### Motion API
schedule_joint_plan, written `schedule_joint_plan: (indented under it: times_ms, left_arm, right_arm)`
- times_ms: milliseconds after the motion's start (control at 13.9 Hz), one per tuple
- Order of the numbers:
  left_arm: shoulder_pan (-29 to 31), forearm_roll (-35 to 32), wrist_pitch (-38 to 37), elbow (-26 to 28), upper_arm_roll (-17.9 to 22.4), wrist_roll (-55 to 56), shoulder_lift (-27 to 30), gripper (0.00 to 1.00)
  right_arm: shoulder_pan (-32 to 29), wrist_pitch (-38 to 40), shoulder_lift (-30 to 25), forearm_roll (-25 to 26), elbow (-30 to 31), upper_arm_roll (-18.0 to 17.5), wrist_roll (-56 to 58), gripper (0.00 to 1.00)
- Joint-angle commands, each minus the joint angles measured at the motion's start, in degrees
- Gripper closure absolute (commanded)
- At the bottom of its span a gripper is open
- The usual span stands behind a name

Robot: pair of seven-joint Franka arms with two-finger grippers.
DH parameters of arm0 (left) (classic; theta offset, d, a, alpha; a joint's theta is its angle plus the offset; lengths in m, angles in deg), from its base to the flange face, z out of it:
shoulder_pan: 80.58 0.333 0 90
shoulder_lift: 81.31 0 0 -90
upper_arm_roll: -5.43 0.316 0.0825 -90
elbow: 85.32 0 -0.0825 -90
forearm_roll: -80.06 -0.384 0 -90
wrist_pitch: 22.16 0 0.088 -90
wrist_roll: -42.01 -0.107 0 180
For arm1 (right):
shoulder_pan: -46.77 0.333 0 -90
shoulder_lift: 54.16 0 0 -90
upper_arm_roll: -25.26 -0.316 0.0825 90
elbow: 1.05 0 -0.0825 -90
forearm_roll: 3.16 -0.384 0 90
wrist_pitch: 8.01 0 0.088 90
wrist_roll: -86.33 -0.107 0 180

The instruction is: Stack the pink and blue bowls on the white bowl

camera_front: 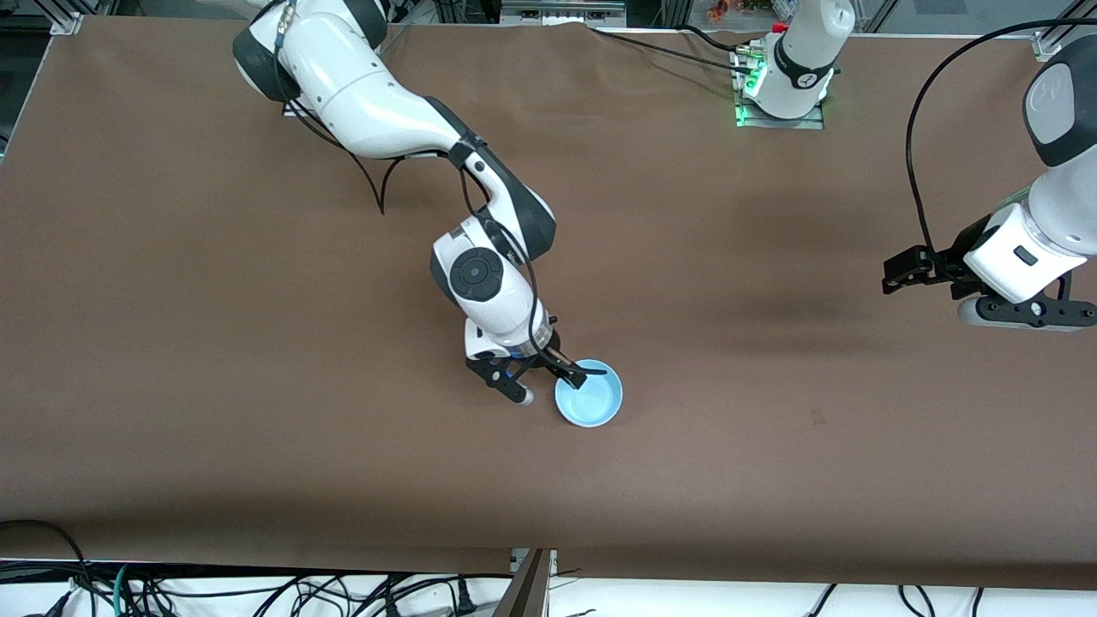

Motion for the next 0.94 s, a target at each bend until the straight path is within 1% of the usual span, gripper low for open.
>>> schedule_joint_plan:
  times_ms: [0,72,288,360,504,576,647,791,863]
  left_arm:
    - [-0.06,-1.16,-1.11,-1.34,0.08,-0.12,-0.66,0.00]
    - [-0.06,-1.16,-1.11,-1.34,0.08,-0.12,-0.66,0.00]
    - [-0.06,-1.08,-1.11,-1.34,0.08,-0.12,-0.66,0.00]
    - [-0.06,-1.16,-1.11,-1.34,0.08,-0.12,-0.66,0.00]
    - [-0.15,-1.34,-1.46,-1.34,0.08,-0.20,-0.66,0.00]
    - [-0.06,-1.25,-1.55,-1.34,0.00,-0.20,-0.40,0.00]
    - [-0.15,-1.25,-1.55,-1.52,0.00,-0.20,-0.39,0.00]
    - [-0.24,-1.43,-1.46,-2.48,-0.01,-0.73,-0.48,0.00]
    - [-0.41,-1.34,-1.72,-4.66,-0.09,-0.64,-0.57,0.00]
  right_arm:
    - [-3.39,9.79,-8.33,-0.36,1.04,-0.34,6.56,0.00]
    - [-5.49,13.47,-10.53,-0.36,1.39,-0.42,11.29,0.00]
    - [-12.61,30.94,-18.43,-0.54,1.92,-0.42,31.04,0.00]
    - [-14.28,37.35,-21.77,-0.45,2.36,-0.07,37.11,0.00]
    - [-18.15,46.34,-27.83,-0.36,4.46,0.98,45.84,0.00]
    - [-19.82,49.51,-30.74,0.07,5.95,1.42,49.71,0.00]
    - [-20.97,51.63,-33.90,0.16,8.32,2.82,53.40,0.00]
    - [-21.59,52.36,-40.93,0.43,16.12,6.24,61.83,0.00]
    - [-21.51,52.27,-44.27,0.43,19.99,8.69,65.44,0.00]
